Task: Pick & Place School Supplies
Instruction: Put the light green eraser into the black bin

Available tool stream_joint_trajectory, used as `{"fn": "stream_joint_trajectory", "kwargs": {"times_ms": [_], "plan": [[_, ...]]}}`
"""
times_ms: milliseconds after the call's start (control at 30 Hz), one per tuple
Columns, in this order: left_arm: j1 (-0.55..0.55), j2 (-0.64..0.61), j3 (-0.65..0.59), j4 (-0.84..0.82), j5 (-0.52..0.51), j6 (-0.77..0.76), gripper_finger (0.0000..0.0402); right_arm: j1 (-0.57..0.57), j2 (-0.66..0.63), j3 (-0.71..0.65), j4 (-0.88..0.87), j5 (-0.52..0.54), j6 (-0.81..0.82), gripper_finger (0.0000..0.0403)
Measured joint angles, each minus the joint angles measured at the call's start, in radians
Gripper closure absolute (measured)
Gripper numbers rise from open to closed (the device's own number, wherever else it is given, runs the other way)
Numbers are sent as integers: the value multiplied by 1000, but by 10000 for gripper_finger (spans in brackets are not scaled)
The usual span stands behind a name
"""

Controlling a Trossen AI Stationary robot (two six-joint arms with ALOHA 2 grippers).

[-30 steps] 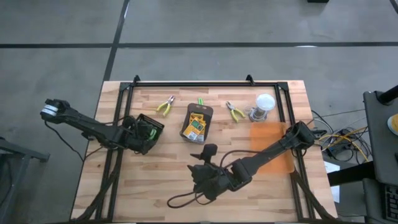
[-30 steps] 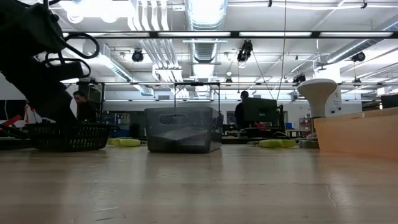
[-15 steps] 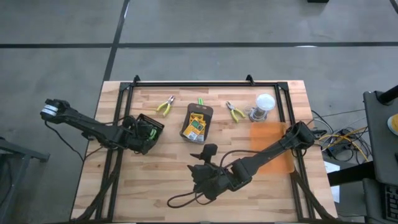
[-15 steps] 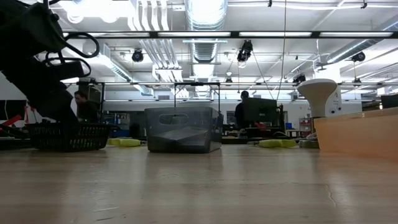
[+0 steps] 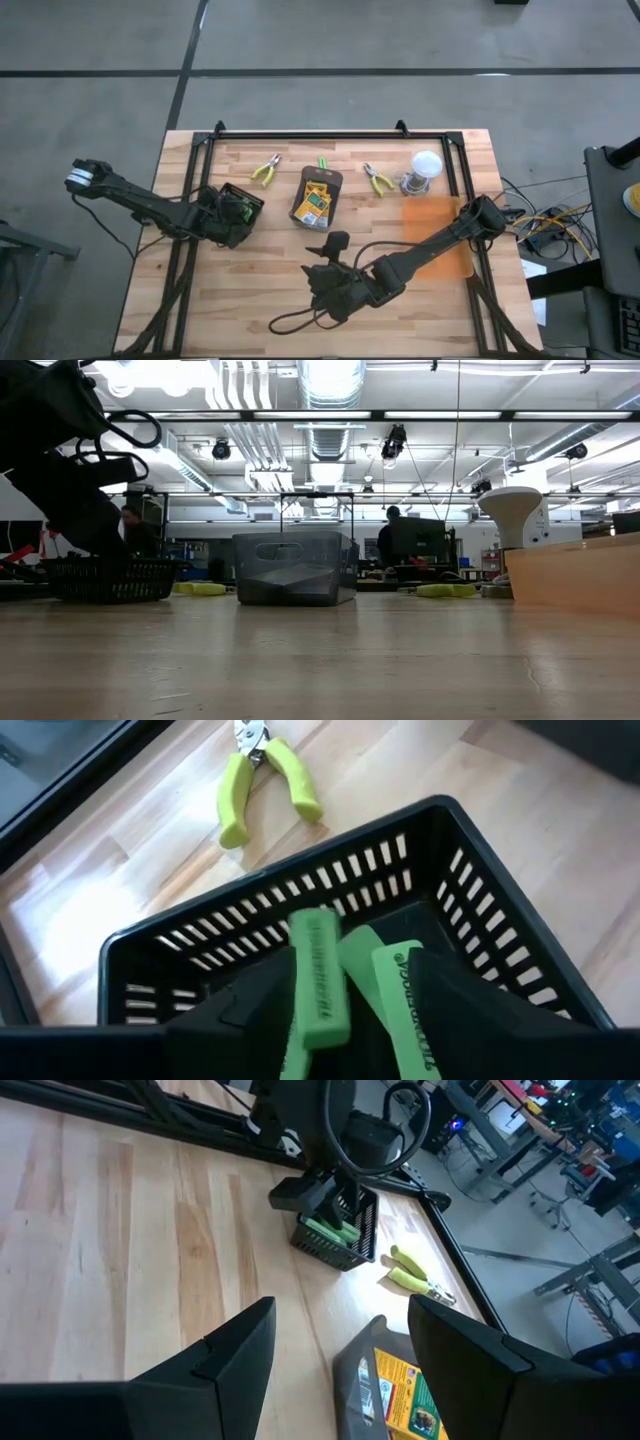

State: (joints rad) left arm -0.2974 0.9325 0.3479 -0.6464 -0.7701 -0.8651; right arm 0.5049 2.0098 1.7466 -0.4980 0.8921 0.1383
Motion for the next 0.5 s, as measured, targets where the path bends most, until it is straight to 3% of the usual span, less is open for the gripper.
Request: {"fn": "stream_joint_trajectory", "kwargs": {"times_ms": [300,500], "plan": [[1,0,13,-3,-38,38,193,0,0,0,0,0,0,179],[1,0,91,-5,-47,222,193,1,0,0,-1,-3,-3,179]]}}
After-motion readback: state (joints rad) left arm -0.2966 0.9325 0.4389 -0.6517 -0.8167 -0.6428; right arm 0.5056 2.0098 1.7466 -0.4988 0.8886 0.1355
